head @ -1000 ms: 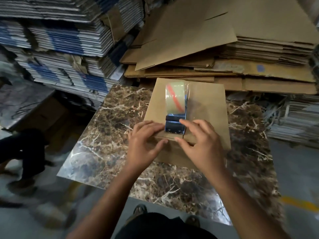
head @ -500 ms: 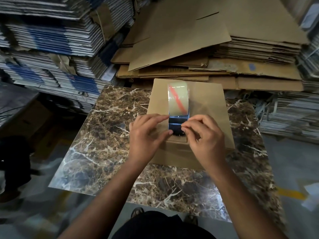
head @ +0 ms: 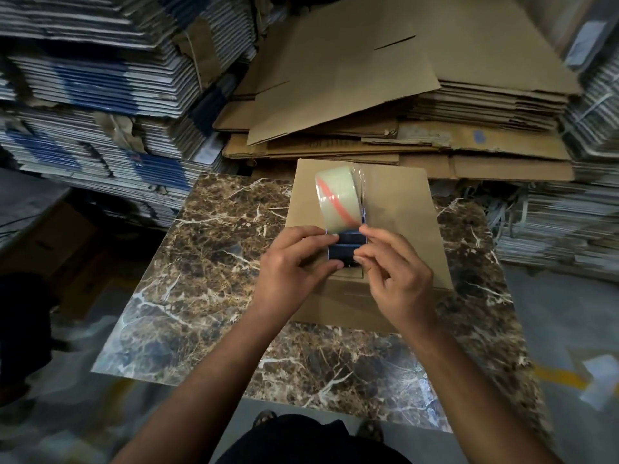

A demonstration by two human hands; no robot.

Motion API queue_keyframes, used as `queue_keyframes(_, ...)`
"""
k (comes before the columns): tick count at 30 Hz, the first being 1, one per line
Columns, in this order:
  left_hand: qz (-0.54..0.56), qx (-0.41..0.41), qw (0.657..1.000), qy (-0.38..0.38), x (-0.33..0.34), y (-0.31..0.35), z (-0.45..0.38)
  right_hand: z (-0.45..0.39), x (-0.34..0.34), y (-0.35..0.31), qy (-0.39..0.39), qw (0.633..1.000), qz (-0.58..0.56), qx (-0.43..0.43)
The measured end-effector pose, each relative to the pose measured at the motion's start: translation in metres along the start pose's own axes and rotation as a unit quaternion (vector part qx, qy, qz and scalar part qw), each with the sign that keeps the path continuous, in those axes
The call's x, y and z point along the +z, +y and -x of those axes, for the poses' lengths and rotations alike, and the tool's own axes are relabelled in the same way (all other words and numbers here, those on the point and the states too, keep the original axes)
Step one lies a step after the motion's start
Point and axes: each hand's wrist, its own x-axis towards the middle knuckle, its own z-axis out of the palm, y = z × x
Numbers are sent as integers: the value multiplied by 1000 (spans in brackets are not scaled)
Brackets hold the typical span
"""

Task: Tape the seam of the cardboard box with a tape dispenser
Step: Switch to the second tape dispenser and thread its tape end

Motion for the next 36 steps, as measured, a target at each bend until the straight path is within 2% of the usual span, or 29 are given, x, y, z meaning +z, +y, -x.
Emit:
queue_keyframes(10,-1,8,1000,1,3,-1,2,8,6,-8,14,998,57,21)
queue_keyframes(17,18,-51,999,-7,-2,7,-5,9,9,-11,12,996,83,20)
queue_keyframes(24,-19,-13,998,-62,-4,6,-9,13,9,-11,-4,998,45,48)
queue_keyframes(28,13,-38,998,-48,-4,7,-8,10,9,-12,11,999,5,42)
queue_keyframes(31,37,-44,998,-30,-1,9,-5,13,11,-17,31,998,42,41)
queue_keyframes(36,1,-18,999,-49,-2,6,-7,20,15,-22,27,994,78,68)
